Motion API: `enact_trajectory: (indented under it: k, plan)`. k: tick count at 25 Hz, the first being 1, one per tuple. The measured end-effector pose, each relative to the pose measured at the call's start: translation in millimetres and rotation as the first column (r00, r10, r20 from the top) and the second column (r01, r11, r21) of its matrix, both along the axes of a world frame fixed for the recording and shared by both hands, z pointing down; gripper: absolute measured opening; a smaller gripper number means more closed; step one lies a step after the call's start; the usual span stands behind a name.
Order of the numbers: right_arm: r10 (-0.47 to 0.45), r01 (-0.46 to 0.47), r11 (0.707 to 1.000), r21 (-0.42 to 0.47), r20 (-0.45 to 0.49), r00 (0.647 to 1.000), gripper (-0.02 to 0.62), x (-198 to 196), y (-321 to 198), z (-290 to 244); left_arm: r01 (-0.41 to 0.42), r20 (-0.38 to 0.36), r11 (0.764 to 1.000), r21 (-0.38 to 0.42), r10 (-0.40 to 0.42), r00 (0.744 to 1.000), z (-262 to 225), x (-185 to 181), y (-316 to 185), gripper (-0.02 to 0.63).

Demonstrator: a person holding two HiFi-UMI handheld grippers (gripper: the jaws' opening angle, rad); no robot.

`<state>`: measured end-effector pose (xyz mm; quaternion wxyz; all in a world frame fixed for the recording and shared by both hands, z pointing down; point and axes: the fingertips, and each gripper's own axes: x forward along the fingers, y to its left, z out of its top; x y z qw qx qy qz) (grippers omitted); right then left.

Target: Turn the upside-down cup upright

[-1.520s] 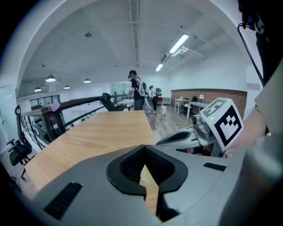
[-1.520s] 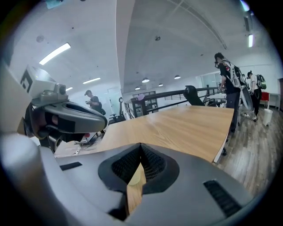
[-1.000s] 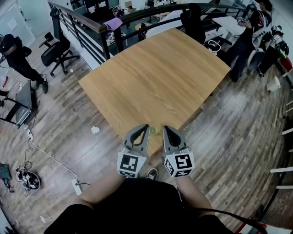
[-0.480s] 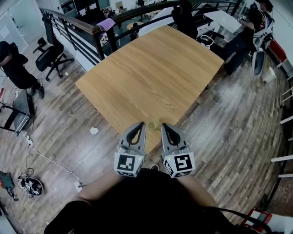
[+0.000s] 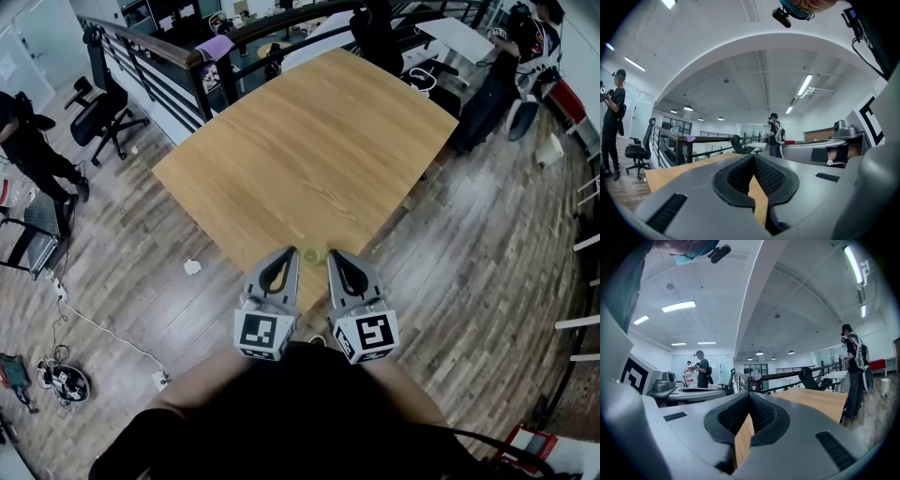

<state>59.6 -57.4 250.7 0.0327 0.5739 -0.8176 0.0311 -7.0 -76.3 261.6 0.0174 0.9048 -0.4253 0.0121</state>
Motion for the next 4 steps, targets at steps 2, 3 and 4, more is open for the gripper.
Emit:
enact_trajectory:
  k: [2, 3, 4]
  plan:
    - [-0.006, 0.006, 1.0, -0.003, -0.001, 1.0, 0.014, -0.3, 1.2, 1.4, -0.001, -0.001, 1.0, -0.001, 0.001, 1.0, 0.7, 0.3, 0.7, 0.008]
    - [-0.007, 0.007, 1.0, -0.004, -0.002, 1.0, 0.014, -0.3, 1.6, 2.2, -0.003, -0.001, 1.0, -0.002, 0.003, 1.0, 0.9, 0.7, 1.0, 0.008]
    - [-0.008, 0.008, 1.0, -0.006, -0.003, 1.0, 0.014, -0.1, 2.1, 3.0, -0.004, -0.001, 1.0, -0.002, 0.004, 1.0, 1.2, 1.1, 1.3, 0.008]
